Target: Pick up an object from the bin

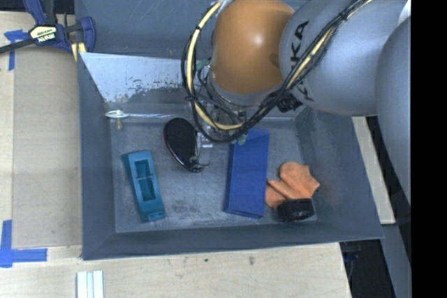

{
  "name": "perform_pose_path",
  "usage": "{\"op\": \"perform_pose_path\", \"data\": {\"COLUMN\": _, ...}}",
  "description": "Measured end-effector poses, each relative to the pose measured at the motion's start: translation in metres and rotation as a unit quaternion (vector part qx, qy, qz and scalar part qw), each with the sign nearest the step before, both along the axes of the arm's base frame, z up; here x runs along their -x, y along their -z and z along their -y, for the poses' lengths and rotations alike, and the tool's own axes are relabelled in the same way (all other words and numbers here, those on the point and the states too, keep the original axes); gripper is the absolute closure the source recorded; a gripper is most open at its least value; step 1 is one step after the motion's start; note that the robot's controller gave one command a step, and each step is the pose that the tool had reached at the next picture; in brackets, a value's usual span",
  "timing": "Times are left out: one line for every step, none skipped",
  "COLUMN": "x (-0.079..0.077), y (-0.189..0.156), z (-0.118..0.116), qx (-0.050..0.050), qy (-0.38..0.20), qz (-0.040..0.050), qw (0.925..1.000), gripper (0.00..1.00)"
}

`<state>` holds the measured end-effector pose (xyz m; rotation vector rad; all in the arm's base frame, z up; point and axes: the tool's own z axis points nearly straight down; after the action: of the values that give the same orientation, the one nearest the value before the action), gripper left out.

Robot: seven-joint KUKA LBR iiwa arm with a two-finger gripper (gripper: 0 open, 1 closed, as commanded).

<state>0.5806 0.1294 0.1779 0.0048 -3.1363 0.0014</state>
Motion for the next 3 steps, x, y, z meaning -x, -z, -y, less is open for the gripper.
{"op": "perform_pose_path", "data": {"x": -0.002, "y": -0.005, "z": 0.001, "qx": -0.001, "qy": 0.001, "qz": 0.0041, "qw": 1.0000, "gripper": 0.00}}
{"op": "perform_pose_path", "data": {"x": -0.022, "y": 0.035, "z": -0.010, "qx": -0.001, "qy": -0.040, "qz": 0.0062, "qw": 0.9992, "gripper": 0.00}}
{"op": "perform_pose_path", "data": {"x": -0.015, "y": 0.057, "z": 0.003, "qx": -0.001, "qy": 0.001, "qz": 0.0041, "qw": 1.0000, "gripper": 0.00}}
